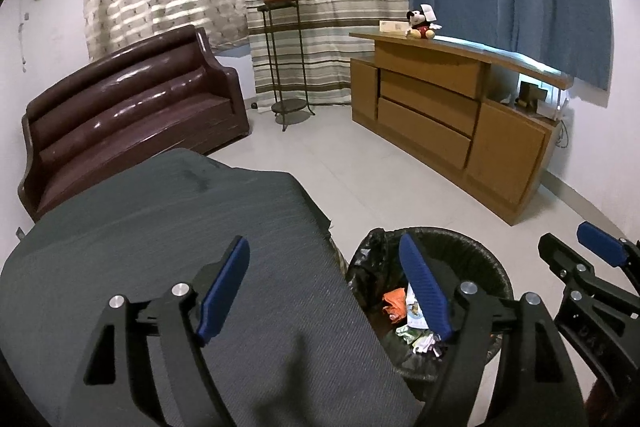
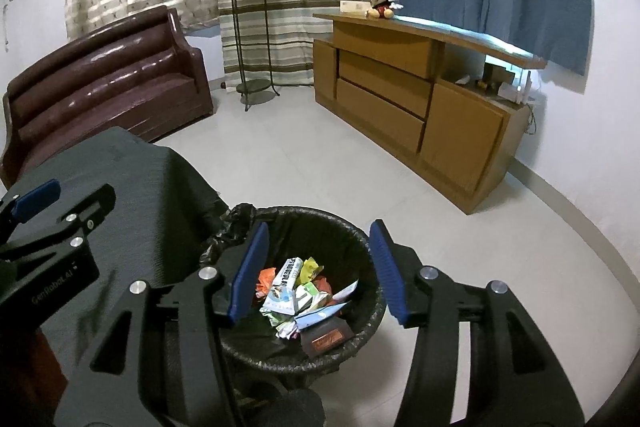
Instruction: Collect trash
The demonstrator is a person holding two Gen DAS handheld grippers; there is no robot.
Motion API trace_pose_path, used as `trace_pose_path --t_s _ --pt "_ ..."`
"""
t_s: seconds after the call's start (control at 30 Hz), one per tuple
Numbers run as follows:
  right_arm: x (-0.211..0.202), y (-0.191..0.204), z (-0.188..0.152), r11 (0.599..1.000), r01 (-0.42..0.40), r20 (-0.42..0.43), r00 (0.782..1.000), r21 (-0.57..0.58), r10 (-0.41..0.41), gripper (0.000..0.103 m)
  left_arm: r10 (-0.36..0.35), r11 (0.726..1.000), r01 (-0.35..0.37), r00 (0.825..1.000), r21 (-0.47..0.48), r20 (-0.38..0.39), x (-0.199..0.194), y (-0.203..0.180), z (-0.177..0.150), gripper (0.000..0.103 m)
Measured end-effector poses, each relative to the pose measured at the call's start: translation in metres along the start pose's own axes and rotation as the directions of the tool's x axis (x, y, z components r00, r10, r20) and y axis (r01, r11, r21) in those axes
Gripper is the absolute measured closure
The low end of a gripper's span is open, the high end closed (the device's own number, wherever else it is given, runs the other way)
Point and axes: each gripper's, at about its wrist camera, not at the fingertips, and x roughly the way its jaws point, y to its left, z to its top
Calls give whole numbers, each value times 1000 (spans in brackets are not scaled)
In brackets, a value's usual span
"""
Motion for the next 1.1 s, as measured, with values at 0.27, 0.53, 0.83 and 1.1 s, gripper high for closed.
trace_pose_path --t_s 0.27,0.53,0.83,1.1 --pt "-9 4 -4 1000 2 18 1000 -20 -2 47 8 1000 -8 1000 -14 8 -9 11 -3 28" --pt "-11 4 -3 1000 3 23 1000 -18 -2 47 7 1000 -7 1000 -15 11 -11 14 -5 28" --pt "-11 5 -4 1000 4 25 1000 -17 -4 47 5 1000 -5 1000 -15 11 -11 14 -5 28" --pt "-11 5 -4 1000 3 24 1000 -20 -3 47 5 1000 -4 1000 -16 11 -10 13 -5 28"
